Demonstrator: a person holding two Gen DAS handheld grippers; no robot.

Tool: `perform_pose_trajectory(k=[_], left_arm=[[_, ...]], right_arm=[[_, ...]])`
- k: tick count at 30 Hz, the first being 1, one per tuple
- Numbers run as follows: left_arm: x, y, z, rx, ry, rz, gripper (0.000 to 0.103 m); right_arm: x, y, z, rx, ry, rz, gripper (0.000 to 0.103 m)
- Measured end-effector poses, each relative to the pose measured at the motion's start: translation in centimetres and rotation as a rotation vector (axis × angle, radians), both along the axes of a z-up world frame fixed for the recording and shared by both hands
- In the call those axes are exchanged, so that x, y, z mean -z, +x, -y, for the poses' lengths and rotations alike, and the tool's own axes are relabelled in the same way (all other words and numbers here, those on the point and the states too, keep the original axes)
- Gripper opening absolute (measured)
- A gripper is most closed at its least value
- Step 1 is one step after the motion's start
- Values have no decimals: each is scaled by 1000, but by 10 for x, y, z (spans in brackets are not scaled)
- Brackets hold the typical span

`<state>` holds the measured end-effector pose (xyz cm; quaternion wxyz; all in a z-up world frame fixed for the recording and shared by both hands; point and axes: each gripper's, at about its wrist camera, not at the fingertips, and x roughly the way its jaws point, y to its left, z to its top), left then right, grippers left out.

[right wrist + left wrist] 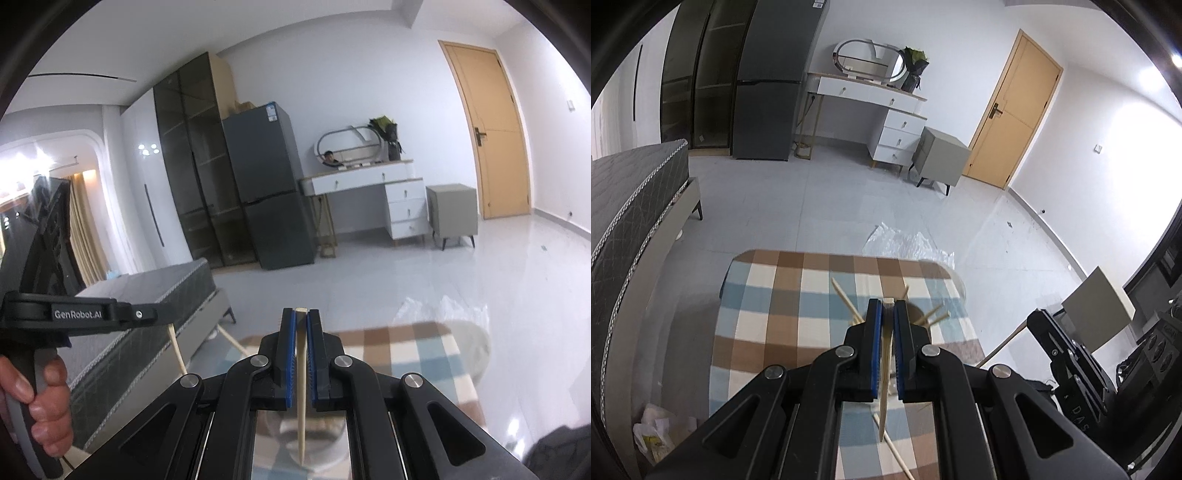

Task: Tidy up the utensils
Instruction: 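Carry the chopstick with the right gripper above the caddy opening, then open the right gripper to drop the chopstick into the caddy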

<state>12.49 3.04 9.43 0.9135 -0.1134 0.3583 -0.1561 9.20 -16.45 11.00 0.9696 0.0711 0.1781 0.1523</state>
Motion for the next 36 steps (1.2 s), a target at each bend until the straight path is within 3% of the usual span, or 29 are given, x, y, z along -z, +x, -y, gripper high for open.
perform_pose_trajectory(k=[13, 20, 27, 36], left_arm=[[-26, 50, -4, -30, -57, 94, 2], [-18, 68, 10, -51, -31, 148, 2], [12, 80, 14, -70, -34, 134, 2], [24, 77, 27, -55, 1, 117, 2]], right_arm=[[-33, 50, -7, 41, 51, 98, 5], [-17, 66, -7, 48, 44, 88, 5], [6, 72, 5, 55, 61, 40, 5], [18, 69, 8, 38, 43, 6, 5]])
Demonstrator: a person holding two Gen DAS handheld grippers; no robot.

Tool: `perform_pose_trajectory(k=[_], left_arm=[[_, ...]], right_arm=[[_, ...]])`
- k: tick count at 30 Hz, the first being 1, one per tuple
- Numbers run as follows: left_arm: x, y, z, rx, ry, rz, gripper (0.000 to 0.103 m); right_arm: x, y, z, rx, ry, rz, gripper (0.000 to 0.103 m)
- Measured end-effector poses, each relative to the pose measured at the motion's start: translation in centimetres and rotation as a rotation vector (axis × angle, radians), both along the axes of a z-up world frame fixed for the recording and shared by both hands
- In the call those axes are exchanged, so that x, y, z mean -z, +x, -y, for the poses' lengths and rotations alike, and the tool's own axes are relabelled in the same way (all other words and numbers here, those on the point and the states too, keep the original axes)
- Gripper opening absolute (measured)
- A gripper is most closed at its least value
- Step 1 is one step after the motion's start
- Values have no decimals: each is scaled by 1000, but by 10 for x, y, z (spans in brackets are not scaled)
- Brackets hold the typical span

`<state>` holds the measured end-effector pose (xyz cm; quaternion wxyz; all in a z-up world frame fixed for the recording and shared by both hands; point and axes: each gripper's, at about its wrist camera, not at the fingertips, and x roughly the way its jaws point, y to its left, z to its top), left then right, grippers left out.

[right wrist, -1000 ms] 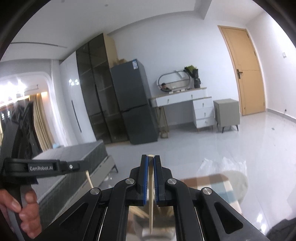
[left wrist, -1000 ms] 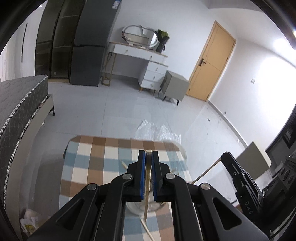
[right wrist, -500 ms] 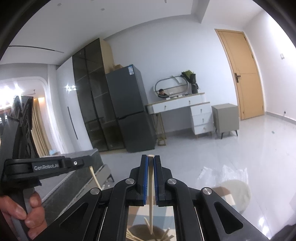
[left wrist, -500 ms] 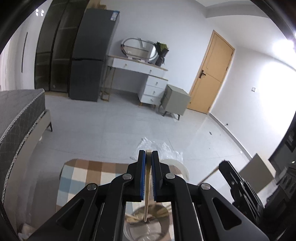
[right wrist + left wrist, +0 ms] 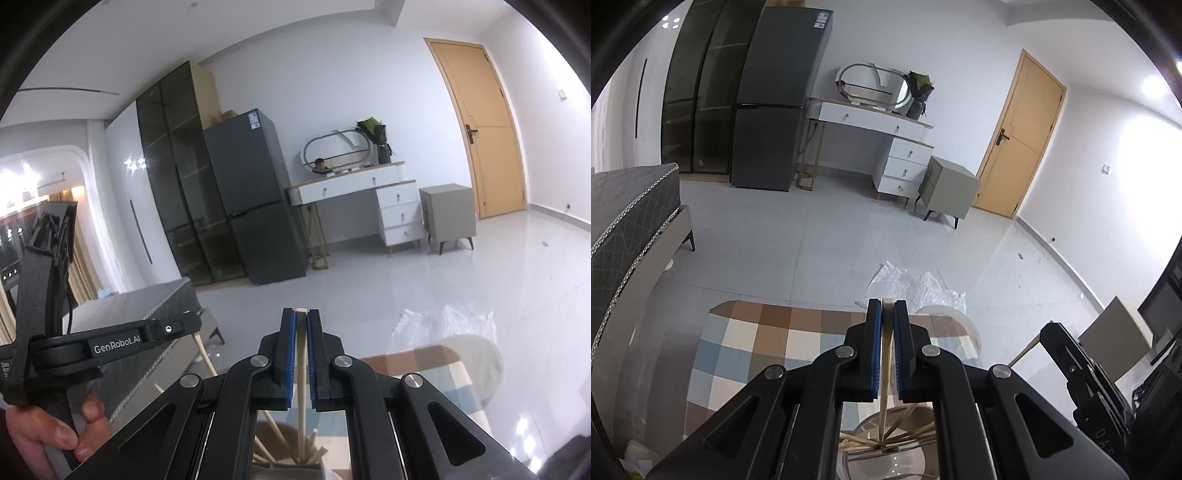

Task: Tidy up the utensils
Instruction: 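Open the right gripper to drop the chopstick into the caddy, then withdraw the right gripper and lower it toward the last loose chopstick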

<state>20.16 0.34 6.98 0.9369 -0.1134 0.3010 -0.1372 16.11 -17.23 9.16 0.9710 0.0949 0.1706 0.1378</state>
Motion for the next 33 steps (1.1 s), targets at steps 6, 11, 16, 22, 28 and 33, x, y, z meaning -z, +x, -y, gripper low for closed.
perform_pose_trajectory(k=[6, 11, 16, 22, 28, 33], left_arm=[[3, -2, 6, 20, 18, -23, 2], [13, -5, 14, 64, 54, -61, 2], [23, -8, 18, 105, 72, -148, 2], [20, -20, 15, 77, 81, -212, 20], [9, -43, 13, 89, 73, -191, 42], [6, -52, 8, 66, 77, -201, 55]], right_arm=[[11, -1, 3, -17, 3, -48, 5], [22, -2, 3, -53, 3, -107, 5], [30, -7, 1, -87, -7, -171, 8], [37, -23, 8, -118, 9, -258, 32], [33, -49, 13, -106, 8, -253, 43], [26, -67, 20, -87, 12, -250, 53]])
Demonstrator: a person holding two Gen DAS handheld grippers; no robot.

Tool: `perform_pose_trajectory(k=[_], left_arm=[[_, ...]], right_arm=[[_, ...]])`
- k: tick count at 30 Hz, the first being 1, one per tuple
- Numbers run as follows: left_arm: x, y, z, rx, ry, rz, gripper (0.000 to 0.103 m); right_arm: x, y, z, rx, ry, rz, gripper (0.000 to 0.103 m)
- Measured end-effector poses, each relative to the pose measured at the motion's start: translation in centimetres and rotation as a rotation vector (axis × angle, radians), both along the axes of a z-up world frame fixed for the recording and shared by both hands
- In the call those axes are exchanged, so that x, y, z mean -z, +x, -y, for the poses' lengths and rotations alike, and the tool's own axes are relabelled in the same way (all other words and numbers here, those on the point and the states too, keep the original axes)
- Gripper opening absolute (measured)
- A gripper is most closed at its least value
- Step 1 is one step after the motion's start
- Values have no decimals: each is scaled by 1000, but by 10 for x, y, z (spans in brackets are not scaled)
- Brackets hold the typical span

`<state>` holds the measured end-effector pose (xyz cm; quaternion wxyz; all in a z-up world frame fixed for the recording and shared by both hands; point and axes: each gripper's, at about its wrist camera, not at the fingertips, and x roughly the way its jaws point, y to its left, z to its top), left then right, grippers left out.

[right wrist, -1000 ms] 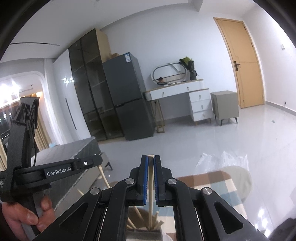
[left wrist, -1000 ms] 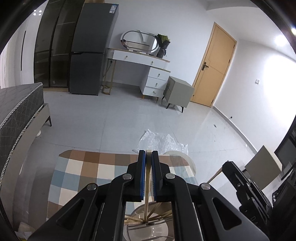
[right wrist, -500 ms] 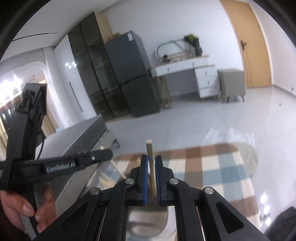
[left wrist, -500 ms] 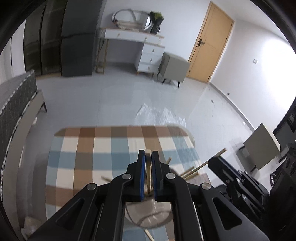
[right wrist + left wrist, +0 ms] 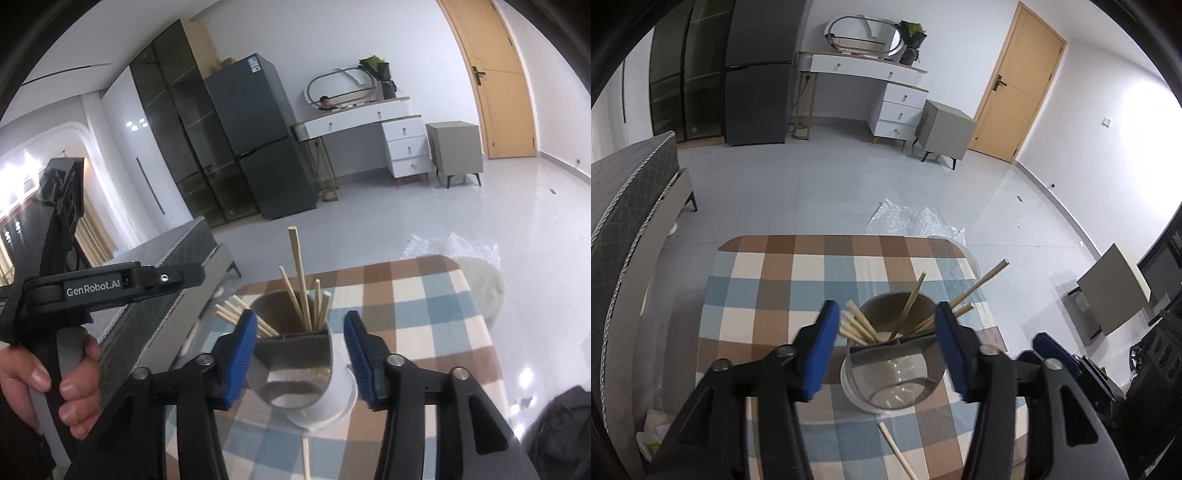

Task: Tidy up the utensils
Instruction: 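Withdraw the right gripper and lower it toward the last loose chopstick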

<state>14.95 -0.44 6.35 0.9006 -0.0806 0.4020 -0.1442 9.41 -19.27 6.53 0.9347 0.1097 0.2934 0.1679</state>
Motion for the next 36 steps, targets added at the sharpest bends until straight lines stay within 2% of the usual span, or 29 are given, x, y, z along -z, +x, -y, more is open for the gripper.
perform_pose_trajectory(k=[3, 5, 9, 16, 26, 33, 35, 36], left_arm=[[-2, -8, -7, -23, -14, 4, 58], [0, -17, -10, -32, -4, 10, 60], [7, -32, -13, -28, 9, 3, 66], [33, -54, -28, -56, -14, -60, 73], [74, -81, -48, -112, -38, -109, 74], [107, -89, -67, -144, -42, -93, 74], [119, -87, -73, -170, -22, -117, 74], [124, -83, -78, -194, -39, -151, 74]], right_arm=[[-3, -10, 5, 12, 3, 8, 61], [-4, -16, 7, 20, -1, 9, 71], [-3, -27, 11, 25, -7, -7, 80], [10, -50, 9, -10, -30, -45, 82], [47, -69, -6, -85, -84, -161, 84], [82, -79, -40, -208, -203, -249, 84], [90, -82, -49, -238, -239, -268, 84], [95, -82, -53, -249, -258, -281, 84]])
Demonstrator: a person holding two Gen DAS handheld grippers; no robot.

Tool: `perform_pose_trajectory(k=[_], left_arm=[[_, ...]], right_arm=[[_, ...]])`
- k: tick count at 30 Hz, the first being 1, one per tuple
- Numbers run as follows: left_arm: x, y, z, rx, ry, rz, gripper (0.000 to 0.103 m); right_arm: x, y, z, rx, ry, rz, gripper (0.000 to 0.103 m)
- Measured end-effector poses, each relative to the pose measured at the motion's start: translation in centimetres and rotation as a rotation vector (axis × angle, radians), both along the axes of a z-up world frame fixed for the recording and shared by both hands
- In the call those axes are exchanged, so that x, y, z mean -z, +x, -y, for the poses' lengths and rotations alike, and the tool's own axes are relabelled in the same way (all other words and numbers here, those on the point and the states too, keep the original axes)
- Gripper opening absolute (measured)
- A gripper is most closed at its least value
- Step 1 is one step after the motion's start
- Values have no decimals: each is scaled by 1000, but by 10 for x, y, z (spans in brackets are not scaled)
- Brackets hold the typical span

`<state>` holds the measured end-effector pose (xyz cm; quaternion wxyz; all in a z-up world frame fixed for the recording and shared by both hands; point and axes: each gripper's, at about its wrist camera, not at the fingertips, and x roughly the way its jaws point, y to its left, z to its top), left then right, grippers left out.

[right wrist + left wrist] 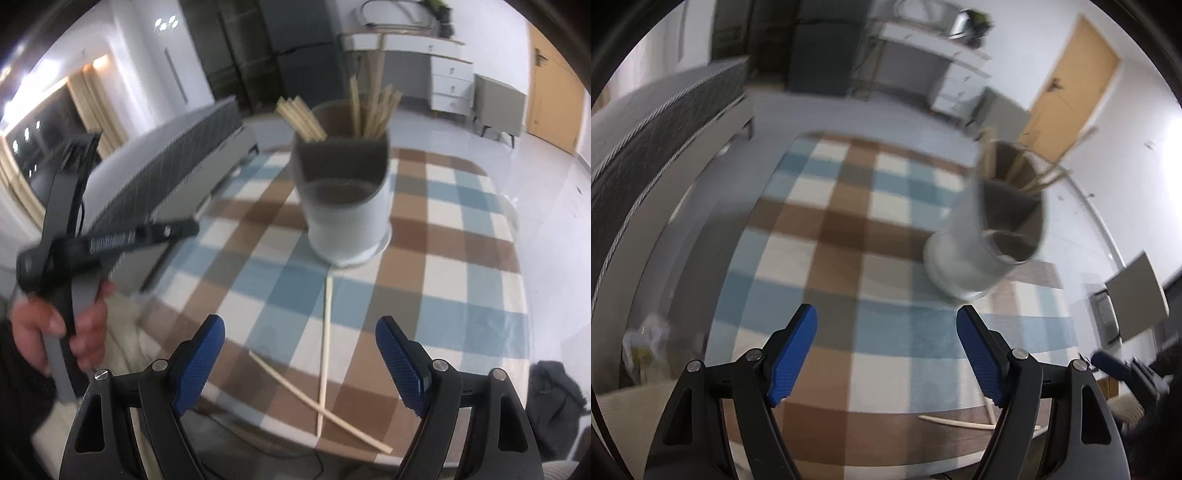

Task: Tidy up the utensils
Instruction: 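Withdraw the right gripper and lower it toward the last loose chopstick, then close the right gripper on the last wooden chopstick on the rug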

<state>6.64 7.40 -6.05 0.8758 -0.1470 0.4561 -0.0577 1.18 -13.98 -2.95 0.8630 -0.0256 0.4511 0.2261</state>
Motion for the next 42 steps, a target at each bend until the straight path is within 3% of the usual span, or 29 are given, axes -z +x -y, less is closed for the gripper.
perform_pose_trajectory(k=[2, 5, 9, 14, 18, 21, 22, 30, 33, 35, 36, 42], left_arm=[[3, 3, -10, -33, -38, -21, 74], [1, 0, -17, -75, -17, -10, 74], [-4, -3, -24, -97, -57, -25, 74], [-3, -2, -32, -94, -112, -49, 74], [1, 1, -44, -124, -180, -85, 74], [10, 6, -50, -135, -232, -133, 74], [12, 6, -53, -146, -255, -144, 74], [11, 4, -61, -182, -287, -158, 74], [13, 4, -62, -182, -290, -168, 74], [14, 4, -62, -186, -291, -172, 74], [15, 4, -62, -187, -287, -172, 74], [20, 3, -61, -197, -235, -177, 74]], right_arm=[[9, -1, -7, -19, -27, -22, 84], [18, -2, -16, -46, -61, -48, 83], [39, 2, -39, -121, -151, -112, 81], [71, 12, -71, -250, -295, -205, 63], [97, 13, -91, -361, -398, -248, 58], [113, 17, -95, -390, -445, -278, 46], [117, 19, -95, -389, -448, -294, 38], [119, 20, -104, -422, -430, -256, 35], [118, 18, -104, -439, -417, -234, 23], [117, 15, -105, -447, -417, -211, 9], [117, 14, -105, -456, -422, -195, 6], [117, 18, -97, -448, -413, -164, 3]])
